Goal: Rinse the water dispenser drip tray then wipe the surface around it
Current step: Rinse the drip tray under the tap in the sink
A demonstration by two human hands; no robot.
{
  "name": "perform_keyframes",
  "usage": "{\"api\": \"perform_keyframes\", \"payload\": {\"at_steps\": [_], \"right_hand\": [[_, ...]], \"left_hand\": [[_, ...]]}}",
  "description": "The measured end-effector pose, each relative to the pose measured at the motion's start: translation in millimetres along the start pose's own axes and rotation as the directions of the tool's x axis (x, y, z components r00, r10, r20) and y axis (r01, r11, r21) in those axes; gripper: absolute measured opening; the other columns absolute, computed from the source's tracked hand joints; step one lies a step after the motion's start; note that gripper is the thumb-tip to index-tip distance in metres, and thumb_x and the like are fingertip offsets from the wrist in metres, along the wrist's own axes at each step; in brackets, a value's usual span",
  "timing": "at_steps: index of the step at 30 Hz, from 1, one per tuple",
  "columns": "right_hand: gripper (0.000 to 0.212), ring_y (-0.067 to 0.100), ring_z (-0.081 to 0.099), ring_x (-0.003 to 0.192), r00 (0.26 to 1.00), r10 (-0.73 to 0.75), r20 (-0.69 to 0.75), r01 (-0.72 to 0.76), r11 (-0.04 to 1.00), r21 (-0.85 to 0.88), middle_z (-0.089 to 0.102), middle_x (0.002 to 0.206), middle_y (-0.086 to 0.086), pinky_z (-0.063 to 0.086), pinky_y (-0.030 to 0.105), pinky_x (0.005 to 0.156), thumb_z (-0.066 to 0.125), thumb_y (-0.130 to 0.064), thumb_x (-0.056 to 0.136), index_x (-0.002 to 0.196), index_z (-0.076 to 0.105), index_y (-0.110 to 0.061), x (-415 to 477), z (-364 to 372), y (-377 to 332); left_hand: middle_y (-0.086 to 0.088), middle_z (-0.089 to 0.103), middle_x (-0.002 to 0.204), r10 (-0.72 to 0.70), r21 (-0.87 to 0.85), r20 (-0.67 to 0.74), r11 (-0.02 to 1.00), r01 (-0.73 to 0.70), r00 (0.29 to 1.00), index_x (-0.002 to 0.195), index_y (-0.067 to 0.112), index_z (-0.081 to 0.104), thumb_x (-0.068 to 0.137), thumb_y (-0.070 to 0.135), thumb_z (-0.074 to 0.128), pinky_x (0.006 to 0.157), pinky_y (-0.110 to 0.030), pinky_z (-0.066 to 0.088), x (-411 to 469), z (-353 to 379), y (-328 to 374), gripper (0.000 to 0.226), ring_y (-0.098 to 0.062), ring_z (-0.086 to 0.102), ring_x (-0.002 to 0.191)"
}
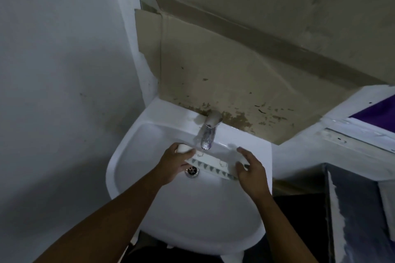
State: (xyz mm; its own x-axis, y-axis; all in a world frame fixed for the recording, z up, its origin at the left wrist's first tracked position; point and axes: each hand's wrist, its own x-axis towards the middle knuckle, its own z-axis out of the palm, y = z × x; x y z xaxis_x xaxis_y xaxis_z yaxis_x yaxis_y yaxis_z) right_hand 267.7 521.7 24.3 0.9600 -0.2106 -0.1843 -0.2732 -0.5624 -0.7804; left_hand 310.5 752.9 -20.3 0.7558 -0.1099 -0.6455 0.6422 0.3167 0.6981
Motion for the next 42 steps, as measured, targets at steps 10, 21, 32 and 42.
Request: {"api": "perform_keyframes", "payload": {"at_steps": [10, 21, 32, 42], "right_hand": [[0.057, 0.016, 0.014, 0.149, 0.835, -0.520, 0.180, 0.549, 0.810, -0.208, 0.022, 0.160, 0.005, 0.016, 0.024, 0.119, 0.042, -0.010, 0.093, 0.149, 0.036, -0.007, 22.7, 34.8, -77.4], [0.049, 0.029, 0.019, 0.149, 0.860, -0.481, 0.171, 0.510, 0.821, -0.256, 0.036, 0.156, 0.011, 0.030, 0.036, 0.114, 0.037, -0.001, 0.095, 0.144, 0.043, 0.001, 17.5, 51.0, -72.8], [0.042, 0.014, 0.044, 0.137, 0.974, -0.226, 0.013, 0.226, 0.973, -0.032, 0.048, 0.148, -0.003, 0.035, 0.036, 0.115, 0.055, -0.033, 0.098, 0.139, 0.054, -0.020, -22.8, 42.4, -47.7], [0.012, 0.021, 0.067, 0.097, 0.999, 0.014, -0.029, -0.005, 0.959, 0.283, 0.071, 0.107, -0.004, 0.054, 0.049, 0.092, 0.059, -0.030, 0.097, 0.107, 0.059, -0.035, -51.2, 52.2, -34.3]], "left_hand": [[0.001, 0.068, 0.121, 0.142, 0.044, -0.002, 0.989, -0.142, 0.990, 0.118, 0.016, 0.063, 0.083, 0.009, 0.071, 0.099, -0.036, 0.049, -27.1, -44.1, -1.1, 0.037, -0.016, 0.062, 0.112], [-0.019, 0.067, 0.115, 0.013, -0.024, 0.027, 1.000, -0.012, 1.000, 0.109, 0.002, 0.062, 0.084, 0.013, 0.069, 0.084, -0.033, 0.058, -42.9, -71.2, 9.9, 0.028, -0.023, 0.069, 0.097], [-0.014, 0.068, 0.111, 0.008, -0.030, 0.028, 1.000, -0.007, 1.000, 0.115, 0.009, 0.059, 0.087, 0.024, 0.066, 0.090, -0.045, 0.054, -52.0, -84.5, 23.6, 0.033, -0.035, 0.069, 0.099], [-0.004, 0.064, 0.109, 0.061, 0.090, 0.149, 0.993, -0.075, 0.987, 0.106, 0.017, 0.061, 0.088, 0.012, 0.063, 0.086, -0.033, 0.047, -58.1, -86.0, 39.2, 0.019, -0.023, 0.058, 0.106]]}}
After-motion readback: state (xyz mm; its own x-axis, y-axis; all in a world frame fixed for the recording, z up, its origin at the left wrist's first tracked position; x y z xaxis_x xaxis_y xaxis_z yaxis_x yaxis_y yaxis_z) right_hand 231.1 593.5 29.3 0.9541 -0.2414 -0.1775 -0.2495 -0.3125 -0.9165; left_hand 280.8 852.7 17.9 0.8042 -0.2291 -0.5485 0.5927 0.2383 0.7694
